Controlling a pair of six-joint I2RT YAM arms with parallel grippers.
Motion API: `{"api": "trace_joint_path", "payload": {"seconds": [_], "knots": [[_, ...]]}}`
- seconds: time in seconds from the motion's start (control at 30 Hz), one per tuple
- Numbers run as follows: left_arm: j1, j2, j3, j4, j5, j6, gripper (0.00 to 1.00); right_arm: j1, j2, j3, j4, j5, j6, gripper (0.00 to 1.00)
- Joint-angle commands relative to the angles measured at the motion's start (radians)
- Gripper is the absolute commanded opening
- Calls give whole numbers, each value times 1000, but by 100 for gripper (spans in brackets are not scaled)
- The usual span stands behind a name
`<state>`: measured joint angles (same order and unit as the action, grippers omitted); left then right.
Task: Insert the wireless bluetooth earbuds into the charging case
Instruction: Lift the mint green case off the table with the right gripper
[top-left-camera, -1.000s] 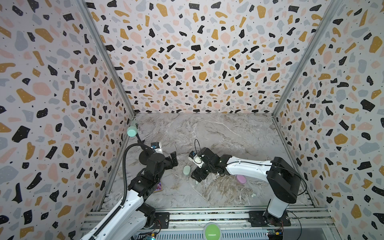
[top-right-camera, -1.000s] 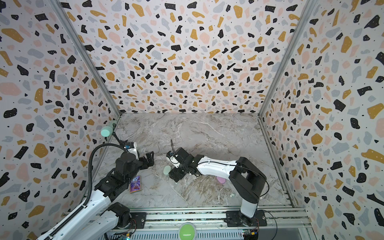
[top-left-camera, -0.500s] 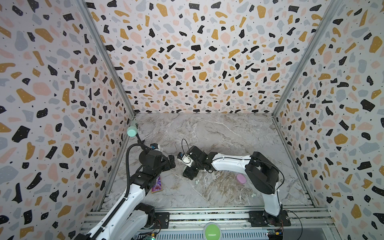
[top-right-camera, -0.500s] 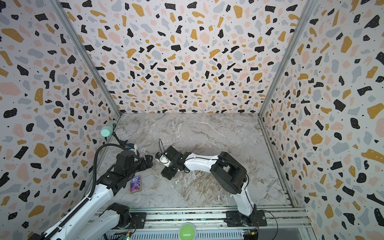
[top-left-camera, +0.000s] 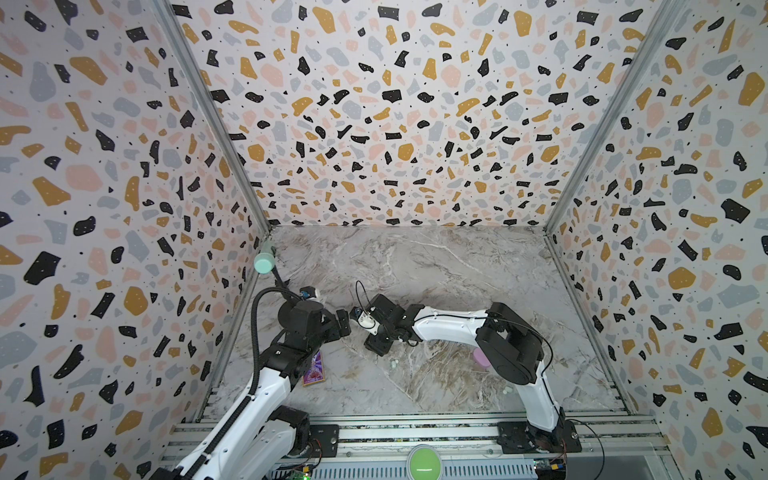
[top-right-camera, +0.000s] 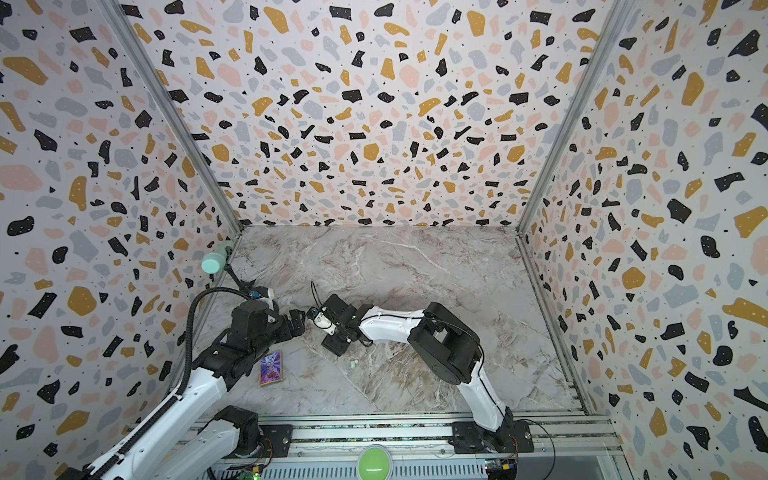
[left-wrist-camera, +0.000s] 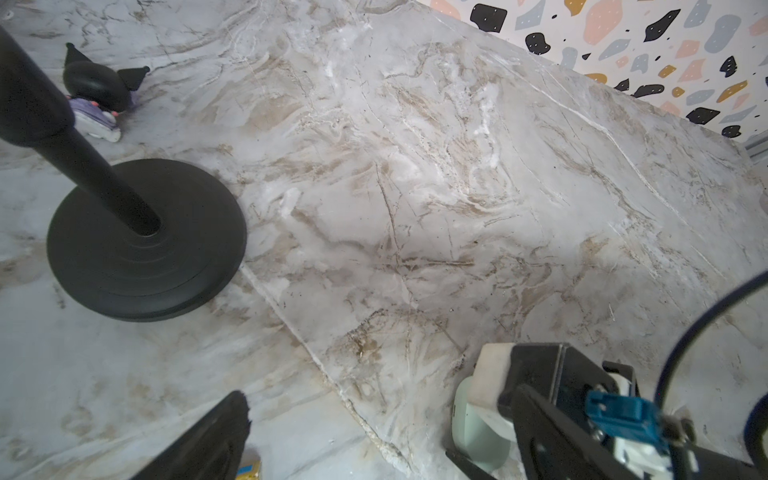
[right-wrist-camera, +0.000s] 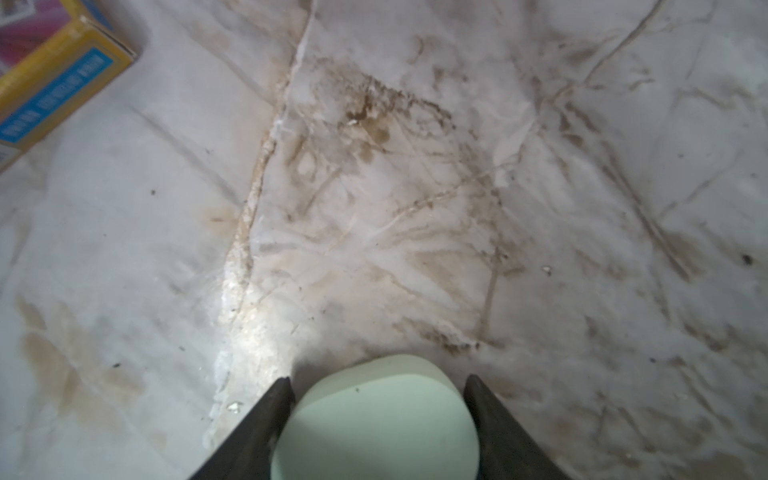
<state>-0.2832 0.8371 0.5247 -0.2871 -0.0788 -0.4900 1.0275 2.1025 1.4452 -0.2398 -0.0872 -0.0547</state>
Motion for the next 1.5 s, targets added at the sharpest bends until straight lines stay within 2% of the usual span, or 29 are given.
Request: {"api": "trace_joint_path", "payload": {"seconds": [0.0,0.2,0.4,0.53,0.67,0.73,0.8,1.07,1.27,1.47], "knots": [[2,-8,23,9,11,10,100,-17,-34,8,-30,56,67,63],[2,-10,20,13,10,9,100,-68,-59,-18,-37,86,188,55],[1,-13,18,17,16,9,100,-117,-59,-10,-141,165,330,52],[1,-10,12,28,28,8,100,-131,-70,-22,-205,217,405,52],[2,-6,3,43,43,3,100,-136,-99,-57,-218,216,470,52],[1,-1,-2,53,53,1,100,-137,-114,-68,-211,201,485,58],[1,3,-3,59,58,1,100,-137,-121,-63,-215,185,487,65],[1,2,-3,65,69,13,100,-149,-112,47,-334,159,365,79],[1,-7,-11,77,87,15,100,-161,-83,94,-396,129,264,80],[1,-8,-12,84,95,19,100,-166,-64,99,-404,96,239,79]]}}
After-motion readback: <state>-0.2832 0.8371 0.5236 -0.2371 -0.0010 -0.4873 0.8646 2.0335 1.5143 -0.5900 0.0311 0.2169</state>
